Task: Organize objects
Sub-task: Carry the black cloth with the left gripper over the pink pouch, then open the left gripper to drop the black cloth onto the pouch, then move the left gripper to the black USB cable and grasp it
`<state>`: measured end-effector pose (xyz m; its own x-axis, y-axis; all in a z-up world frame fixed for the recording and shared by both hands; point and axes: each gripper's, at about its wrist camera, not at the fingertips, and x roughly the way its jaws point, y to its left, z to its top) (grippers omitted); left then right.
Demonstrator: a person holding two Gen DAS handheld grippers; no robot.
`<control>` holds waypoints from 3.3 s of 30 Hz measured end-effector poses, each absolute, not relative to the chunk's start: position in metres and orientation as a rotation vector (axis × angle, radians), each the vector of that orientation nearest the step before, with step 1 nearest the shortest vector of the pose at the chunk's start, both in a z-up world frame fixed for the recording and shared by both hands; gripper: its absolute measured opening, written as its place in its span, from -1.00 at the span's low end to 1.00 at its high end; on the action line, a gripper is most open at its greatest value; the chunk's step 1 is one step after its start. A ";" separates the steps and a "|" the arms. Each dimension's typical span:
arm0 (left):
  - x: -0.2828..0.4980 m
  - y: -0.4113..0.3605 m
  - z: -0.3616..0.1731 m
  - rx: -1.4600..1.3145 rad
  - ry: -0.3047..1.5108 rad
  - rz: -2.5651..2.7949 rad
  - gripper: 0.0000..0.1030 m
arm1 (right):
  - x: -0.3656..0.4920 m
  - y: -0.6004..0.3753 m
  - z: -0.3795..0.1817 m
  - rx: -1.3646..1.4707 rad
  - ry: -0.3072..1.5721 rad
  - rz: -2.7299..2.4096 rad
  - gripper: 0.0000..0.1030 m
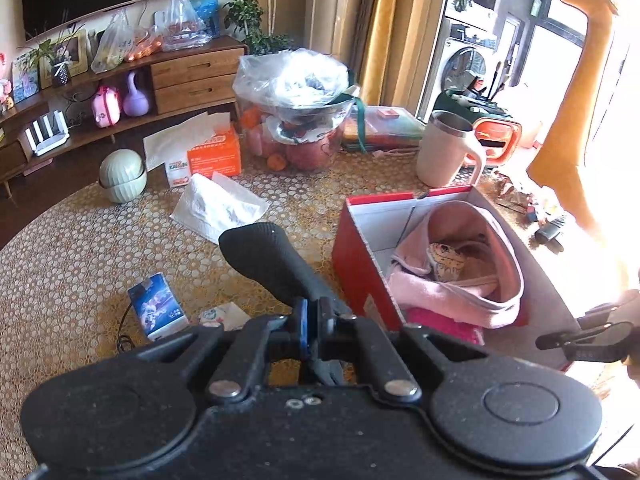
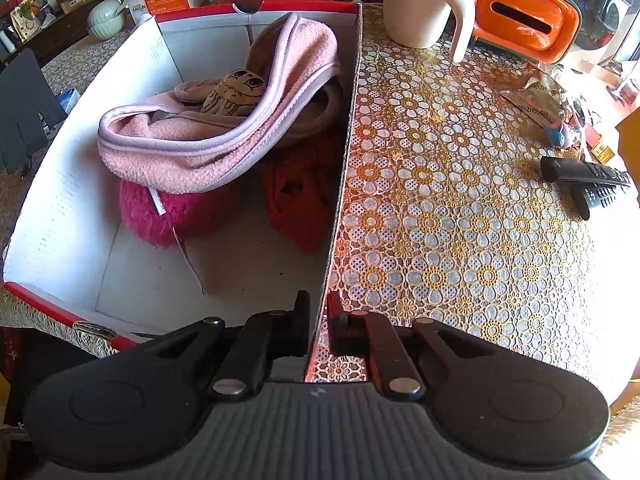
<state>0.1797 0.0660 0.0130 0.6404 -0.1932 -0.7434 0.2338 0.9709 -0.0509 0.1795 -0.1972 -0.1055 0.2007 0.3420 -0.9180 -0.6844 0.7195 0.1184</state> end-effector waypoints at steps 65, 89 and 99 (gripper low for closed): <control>0.264 -0.122 -0.083 0.196 1.008 -0.268 -0.27 | 0.187 -0.210 -0.106 -0.328 1.170 0.825 -0.82; 0.183 -0.003 -0.045 0.169 0.863 -0.207 0.91 | 0.180 -0.196 -0.112 -0.349 1.181 0.704 -0.82; 0.177 0.064 -0.049 0.077 0.875 -0.143 0.99 | 0.178 -0.187 -0.109 -0.342 1.168 0.710 -0.82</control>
<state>0.1769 0.0636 -0.0490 0.6322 -0.0930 -0.7692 0.1559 0.9877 0.0087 0.1782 -0.1873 -0.1090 0.2106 0.3285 -0.9207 -0.6659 0.7377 0.1109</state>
